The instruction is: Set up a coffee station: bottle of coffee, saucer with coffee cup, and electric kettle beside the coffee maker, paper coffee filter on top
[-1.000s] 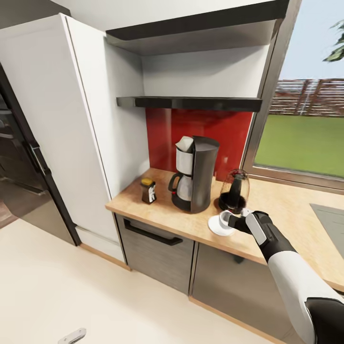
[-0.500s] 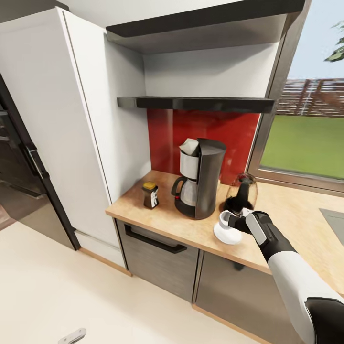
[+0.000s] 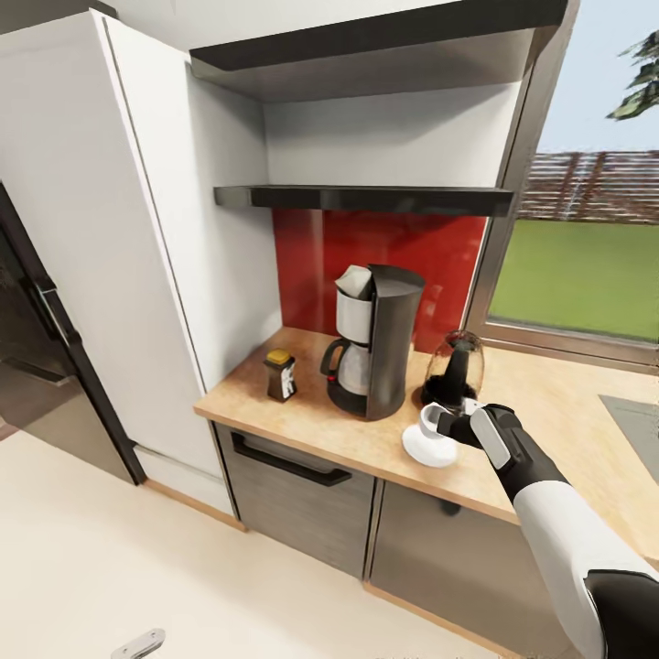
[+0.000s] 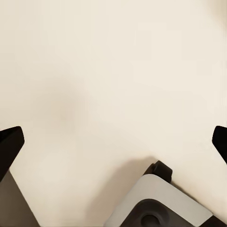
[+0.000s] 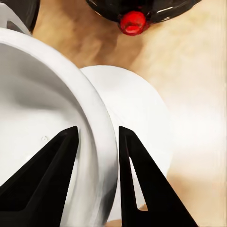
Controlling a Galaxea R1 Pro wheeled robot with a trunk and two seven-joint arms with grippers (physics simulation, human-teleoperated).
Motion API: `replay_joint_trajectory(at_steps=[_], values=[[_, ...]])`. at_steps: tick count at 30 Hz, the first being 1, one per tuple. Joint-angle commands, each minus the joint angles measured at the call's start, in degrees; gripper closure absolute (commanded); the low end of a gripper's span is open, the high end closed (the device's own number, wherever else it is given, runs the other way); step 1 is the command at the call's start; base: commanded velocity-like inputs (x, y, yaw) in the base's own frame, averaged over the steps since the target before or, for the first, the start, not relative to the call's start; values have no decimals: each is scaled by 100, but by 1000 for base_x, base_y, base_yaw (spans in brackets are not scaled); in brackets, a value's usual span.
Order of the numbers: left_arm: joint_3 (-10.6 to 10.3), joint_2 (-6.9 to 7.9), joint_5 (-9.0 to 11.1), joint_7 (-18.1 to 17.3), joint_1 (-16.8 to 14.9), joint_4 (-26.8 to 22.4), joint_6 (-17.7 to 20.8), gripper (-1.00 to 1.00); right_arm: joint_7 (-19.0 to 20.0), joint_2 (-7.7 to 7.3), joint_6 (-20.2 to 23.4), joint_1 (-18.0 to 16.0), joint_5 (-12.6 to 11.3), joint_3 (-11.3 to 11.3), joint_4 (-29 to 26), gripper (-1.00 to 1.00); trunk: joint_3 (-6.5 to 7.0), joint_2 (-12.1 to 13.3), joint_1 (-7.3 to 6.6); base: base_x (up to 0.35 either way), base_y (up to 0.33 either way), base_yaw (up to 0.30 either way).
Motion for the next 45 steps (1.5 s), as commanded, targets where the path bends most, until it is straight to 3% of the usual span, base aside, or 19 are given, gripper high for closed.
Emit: replay_joint_trajectory(at_steps=[1, 10, 25, 39, 40, 45], values=[[43, -1, -5, 12, -3, -6, 4, -100, -52, 0, 16, -5, -61, 0, -8, 100, -12, -11, 3, -17, 0, -52], [51, -1, 2, 20, -3, -14, 4, -100, -59, 12, 16, -5, -53, 1, -13, 100, -23, -11, 3, -45, 0, -8], [51, -1, 2, 20, -3, -14, 4, -100, -51, 11, 16, -6, -53, 3, -13, 100, -427, -613, 332, 0, 0, -28], [51, -1, 2, 20, -3, -14, 4, -100, -43, 10, 16, -5, -61, 1, -11, 100, -455, -613, 332, 0, 0, -37], [51, -1, 2, 20, -3, -14, 4, -100, -42, 10, 16, -5, -61, 0, -12, -100, -455, -613, 332, 0, 0, 0], [51, -1, 2, 20, -3, -10, 4, -100, -41, 10, 16, -5, -61, 3, -10, -100, -455, -613, 332, 0, 0, 0]])
